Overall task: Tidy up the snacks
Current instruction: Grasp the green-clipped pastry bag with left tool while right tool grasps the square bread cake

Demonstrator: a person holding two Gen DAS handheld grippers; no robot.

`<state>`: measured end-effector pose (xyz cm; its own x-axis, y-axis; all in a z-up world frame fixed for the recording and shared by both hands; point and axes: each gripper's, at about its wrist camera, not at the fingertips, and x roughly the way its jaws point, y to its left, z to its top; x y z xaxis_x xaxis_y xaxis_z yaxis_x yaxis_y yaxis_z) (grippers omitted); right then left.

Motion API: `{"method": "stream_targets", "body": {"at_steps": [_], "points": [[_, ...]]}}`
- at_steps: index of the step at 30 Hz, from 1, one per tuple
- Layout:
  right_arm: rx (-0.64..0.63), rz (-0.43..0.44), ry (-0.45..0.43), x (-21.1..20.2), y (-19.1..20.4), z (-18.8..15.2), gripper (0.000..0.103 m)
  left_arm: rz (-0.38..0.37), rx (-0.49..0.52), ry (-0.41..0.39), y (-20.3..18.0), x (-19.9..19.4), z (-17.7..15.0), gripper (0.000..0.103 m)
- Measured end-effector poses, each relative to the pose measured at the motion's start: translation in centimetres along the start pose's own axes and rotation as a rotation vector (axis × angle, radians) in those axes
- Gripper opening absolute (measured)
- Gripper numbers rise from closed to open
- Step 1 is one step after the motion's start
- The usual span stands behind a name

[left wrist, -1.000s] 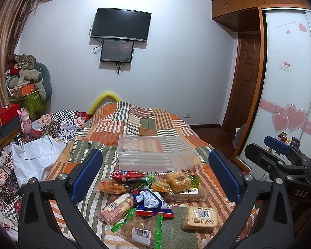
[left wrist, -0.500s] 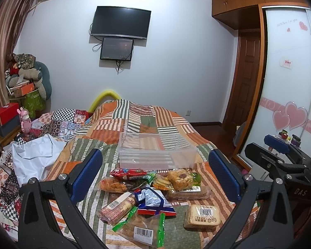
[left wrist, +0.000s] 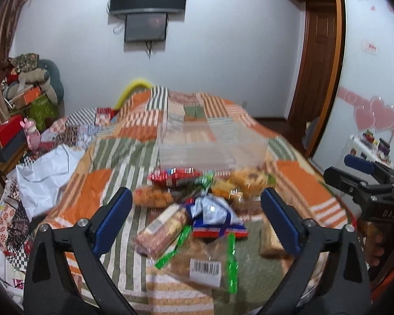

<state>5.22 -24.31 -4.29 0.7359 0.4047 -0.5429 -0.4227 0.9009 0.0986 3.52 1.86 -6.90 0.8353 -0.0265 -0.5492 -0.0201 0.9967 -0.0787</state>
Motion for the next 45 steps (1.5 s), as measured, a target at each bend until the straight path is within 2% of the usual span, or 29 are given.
{"method": "stream_targets", "body": {"at_steps": [8, 19, 23, 27, 31, 35, 36, 39, 40, 45], "points": [[-0.005, 0.038, 0.153, 2.0, 0.2, -2.6, 0.103, -0.065, -0.045, 0.167, 0.3, 3.0, -3.1, 0.097], [0.003, 0.082, 0.278, 4.5, 0.5, -4.7, 0.103, -0.078, -0.090, 0.327, 0.1, 6.3, -5.8, 0.097], [0.000, 0.094, 0.322, 5.5, 0.7, -5.4, 0.103, -0.070, -0.096, 0.356, 0.1, 7.1, -6.6, 0.097], [0.007, 0.111, 0.352, 6.3, 0.9, -5.9, 0.103, -0.059, -0.098, 0.350, 0.0, 7.6, -7.0, 0.096], [0.003, 0.116, 0.375, 6.9, 1.4, -6.3, 0.103, -0.040, -0.081, 0.326, 0.0, 7.7, -7.1, 0.079], [0.027, 0.132, 0.389, 7.4, 1.4, -6.5, 0.093, -0.039, -0.076, 0.305, 0.3, 7.3, -6.9, 0.069], [0.028, 0.127, 0.380, 7.3, 1.4, -6.5, 0.093, -0.029, -0.069, 0.301, 0.2, 7.2, -6.9, 0.065], [0.016, 0.106, 0.359, 7.0, 1.5, -6.5, 0.091, -0.045, -0.073, 0.292, 0.4, 6.8, -6.8, 0.060], [0.011, 0.103, 0.351, 6.9, 1.6, -6.4, 0.087, -0.053, -0.072, 0.284, 0.5, 6.5, -6.7, 0.058], [0.007, 0.073, 0.312, 6.3, 1.2, -5.9, 0.087, -0.040, -0.075, 0.250, 0.8, 5.5, -6.1, 0.051]]}}
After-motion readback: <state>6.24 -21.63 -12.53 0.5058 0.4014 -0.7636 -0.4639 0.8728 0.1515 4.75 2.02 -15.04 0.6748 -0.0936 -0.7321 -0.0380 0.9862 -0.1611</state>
